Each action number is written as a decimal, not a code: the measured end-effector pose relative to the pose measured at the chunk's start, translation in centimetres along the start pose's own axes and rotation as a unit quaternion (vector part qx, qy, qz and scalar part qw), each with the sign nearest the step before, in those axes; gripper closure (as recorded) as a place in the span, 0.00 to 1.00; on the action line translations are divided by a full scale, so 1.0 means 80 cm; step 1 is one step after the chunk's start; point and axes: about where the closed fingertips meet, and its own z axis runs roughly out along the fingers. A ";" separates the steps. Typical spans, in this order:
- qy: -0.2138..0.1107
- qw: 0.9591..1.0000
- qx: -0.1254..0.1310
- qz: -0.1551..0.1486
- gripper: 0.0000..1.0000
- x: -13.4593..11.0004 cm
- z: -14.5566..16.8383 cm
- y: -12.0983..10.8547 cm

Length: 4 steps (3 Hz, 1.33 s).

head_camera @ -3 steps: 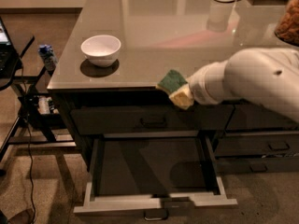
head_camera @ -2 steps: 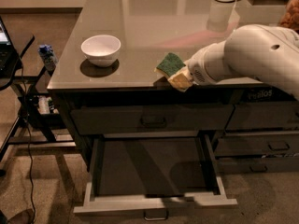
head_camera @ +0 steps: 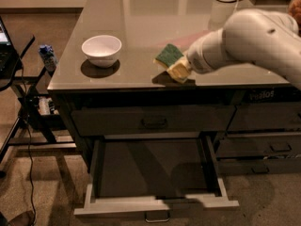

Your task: Pick sponge from middle drawer and place on counter

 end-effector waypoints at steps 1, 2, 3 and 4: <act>-0.002 1.000 0.001 -0.004 1.00 -0.032 0.012 -0.027; -0.003 1.000 0.000 -0.006 1.00 -0.048 0.019 -0.042; 0.033 0.996 -0.077 0.003 1.00 0.011 0.055 0.004; 0.038 0.995 -0.089 0.006 1.00 0.014 0.055 0.010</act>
Offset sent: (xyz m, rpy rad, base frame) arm 0.0664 0.0072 0.0382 -0.0027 -0.0148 0.0083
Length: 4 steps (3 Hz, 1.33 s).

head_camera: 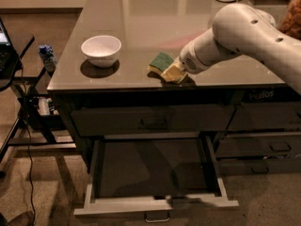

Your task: Pick sponge from middle drawer and place on counter

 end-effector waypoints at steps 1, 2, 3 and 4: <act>0.000 1.000 0.000 0.000 0.82 0.000 0.000 0.000; 0.000 1.000 0.000 0.000 0.58 0.000 0.000 0.000; 0.000 1.000 0.000 0.000 0.35 0.000 0.000 0.000; 0.000 1.000 0.000 0.000 0.12 0.000 0.000 0.000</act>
Offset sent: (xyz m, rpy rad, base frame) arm 0.0000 0.0000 0.0000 0.0000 0.0000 0.0000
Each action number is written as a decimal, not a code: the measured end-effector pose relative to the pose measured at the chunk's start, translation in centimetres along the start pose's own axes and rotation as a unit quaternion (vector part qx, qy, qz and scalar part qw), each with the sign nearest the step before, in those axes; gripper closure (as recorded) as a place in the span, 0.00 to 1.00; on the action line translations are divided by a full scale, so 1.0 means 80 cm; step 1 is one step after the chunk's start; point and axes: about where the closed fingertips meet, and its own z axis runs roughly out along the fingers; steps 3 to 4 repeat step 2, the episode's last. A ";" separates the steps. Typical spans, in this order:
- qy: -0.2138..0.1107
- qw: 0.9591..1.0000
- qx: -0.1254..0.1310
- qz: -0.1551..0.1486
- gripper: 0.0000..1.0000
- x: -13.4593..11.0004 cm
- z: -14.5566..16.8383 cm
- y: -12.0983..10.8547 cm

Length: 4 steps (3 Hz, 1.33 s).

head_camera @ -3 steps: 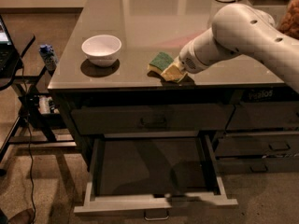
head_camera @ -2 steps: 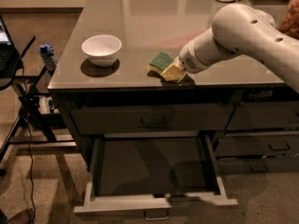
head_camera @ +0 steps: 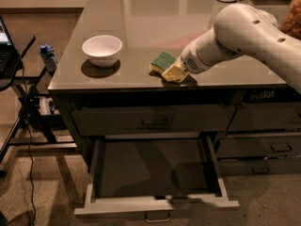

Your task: Pick sponge from middle drawer and place on counter

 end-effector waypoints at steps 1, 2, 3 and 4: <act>0.000 1.000 0.000 0.000 0.00 0.000 0.000 0.000; 0.000 1.000 0.000 0.000 0.00 0.000 0.000 0.000; 0.000 1.000 0.000 0.000 0.00 0.000 0.000 0.000; 0.000 1.000 0.000 0.000 0.00 0.000 0.000 0.000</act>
Offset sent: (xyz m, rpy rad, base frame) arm 0.0000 0.0000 0.0000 0.0000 0.0000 0.0000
